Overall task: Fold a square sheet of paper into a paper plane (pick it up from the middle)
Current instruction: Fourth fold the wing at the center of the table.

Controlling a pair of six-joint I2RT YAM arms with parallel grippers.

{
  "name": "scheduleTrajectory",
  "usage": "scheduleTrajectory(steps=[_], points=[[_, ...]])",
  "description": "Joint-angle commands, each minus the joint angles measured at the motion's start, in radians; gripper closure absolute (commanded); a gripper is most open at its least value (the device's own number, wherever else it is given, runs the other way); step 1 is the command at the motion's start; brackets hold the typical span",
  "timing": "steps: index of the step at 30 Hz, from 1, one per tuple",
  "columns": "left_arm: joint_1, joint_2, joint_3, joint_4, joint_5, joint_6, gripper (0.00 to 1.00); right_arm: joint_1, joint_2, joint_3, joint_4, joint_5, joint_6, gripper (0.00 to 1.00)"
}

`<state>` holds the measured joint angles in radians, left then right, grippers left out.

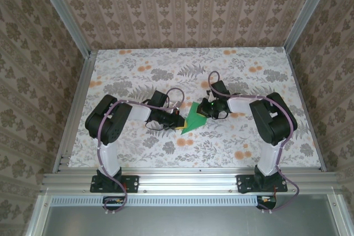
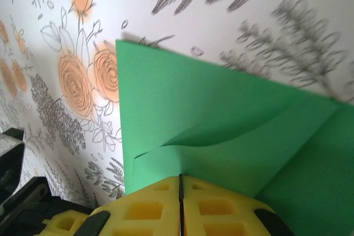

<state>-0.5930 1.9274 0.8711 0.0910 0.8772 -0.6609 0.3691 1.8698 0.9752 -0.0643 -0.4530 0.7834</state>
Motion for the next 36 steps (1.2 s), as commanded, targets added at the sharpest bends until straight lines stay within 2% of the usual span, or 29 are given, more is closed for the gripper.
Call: scheduleTrajectory(steps=[1, 6, 36], points=[[-0.014, 0.117, -0.063, -0.119, -0.167, 0.029, 1.00, -0.034, 0.033, 0.010, -0.006, 0.002, -0.018, 0.89], [-0.014, 0.122, -0.064, -0.122, -0.166, 0.031, 1.00, -0.058, 0.046, 0.014, 0.035, -0.031, -0.008, 0.89], [-0.014, 0.139, -0.051, -0.157, -0.178, 0.047, 1.00, -0.158, 0.124, 0.132, -0.056, -0.032, -0.037, 0.87]])
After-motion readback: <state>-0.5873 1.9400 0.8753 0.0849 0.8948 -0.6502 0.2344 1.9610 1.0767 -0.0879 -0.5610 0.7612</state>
